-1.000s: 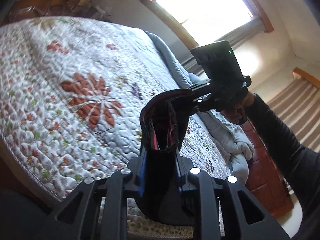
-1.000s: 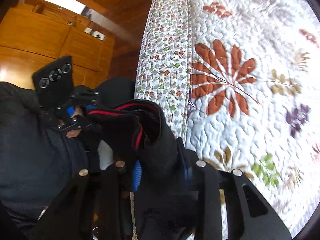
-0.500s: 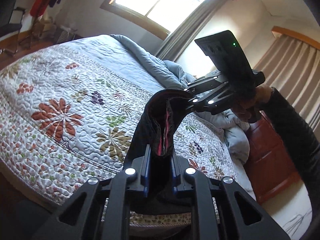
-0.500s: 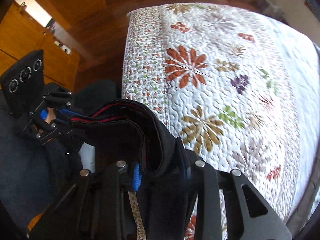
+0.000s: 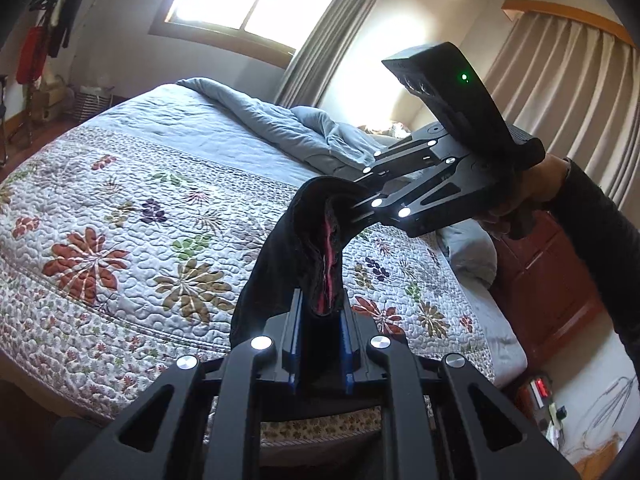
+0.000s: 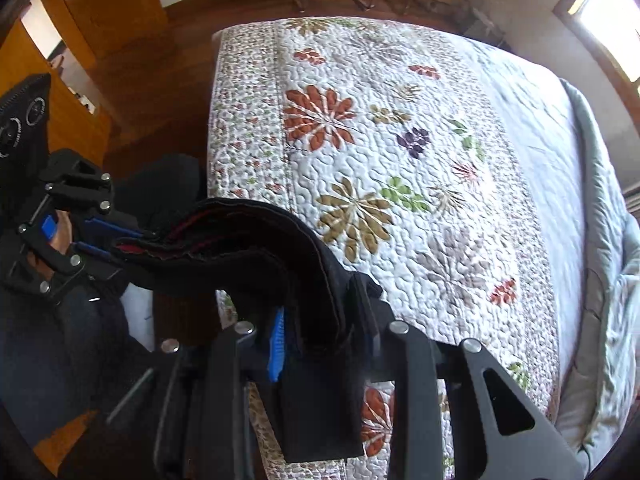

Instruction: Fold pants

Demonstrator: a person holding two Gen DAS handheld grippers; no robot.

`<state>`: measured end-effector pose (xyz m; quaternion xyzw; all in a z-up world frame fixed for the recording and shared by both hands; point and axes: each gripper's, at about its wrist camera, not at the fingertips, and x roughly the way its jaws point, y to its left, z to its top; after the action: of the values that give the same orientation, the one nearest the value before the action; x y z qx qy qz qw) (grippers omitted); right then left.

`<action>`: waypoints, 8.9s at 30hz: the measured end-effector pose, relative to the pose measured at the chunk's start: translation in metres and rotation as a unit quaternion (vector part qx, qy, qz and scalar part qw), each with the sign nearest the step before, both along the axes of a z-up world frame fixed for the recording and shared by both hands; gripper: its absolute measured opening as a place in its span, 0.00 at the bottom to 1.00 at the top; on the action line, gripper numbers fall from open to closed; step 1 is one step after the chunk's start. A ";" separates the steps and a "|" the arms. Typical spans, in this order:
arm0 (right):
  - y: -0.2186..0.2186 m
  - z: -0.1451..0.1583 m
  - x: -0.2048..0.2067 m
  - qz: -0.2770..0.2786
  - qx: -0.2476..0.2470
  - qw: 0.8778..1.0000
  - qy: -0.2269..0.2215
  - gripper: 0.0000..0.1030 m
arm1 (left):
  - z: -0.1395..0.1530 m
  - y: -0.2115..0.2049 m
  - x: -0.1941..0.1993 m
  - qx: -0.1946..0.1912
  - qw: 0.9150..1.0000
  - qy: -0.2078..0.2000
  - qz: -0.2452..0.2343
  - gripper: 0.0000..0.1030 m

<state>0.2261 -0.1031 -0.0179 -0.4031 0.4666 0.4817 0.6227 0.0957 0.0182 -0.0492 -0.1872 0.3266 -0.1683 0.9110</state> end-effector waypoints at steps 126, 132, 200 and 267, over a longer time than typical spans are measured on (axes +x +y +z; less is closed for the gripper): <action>-0.386 -0.215 -0.030 -0.466 0.107 0.874 0.083 0.14 | -0.156 -0.282 0.071 -0.086 0.946 0.138 -0.280 0.76; -0.399 -0.191 -0.021 -0.520 0.229 0.815 0.115 0.25 | -0.142 -0.207 0.081 -0.124 0.959 0.120 -0.225 0.78; -0.409 -0.245 -0.055 -0.585 0.295 0.707 0.265 0.12 | -0.227 -0.057 0.097 -0.066 0.969 0.225 -0.076 0.81; -0.427 -0.295 -0.027 -0.605 0.284 0.669 0.324 0.92 | -0.277 -0.055 0.163 -0.157 0.923 0.319 -0.146 0.87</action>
<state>0.1986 -0.5302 -0.3127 0.3457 0.6215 0.2084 0.6714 0.2590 -0.0370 -0.3260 -0.3220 0.5928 -0.2797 0.6831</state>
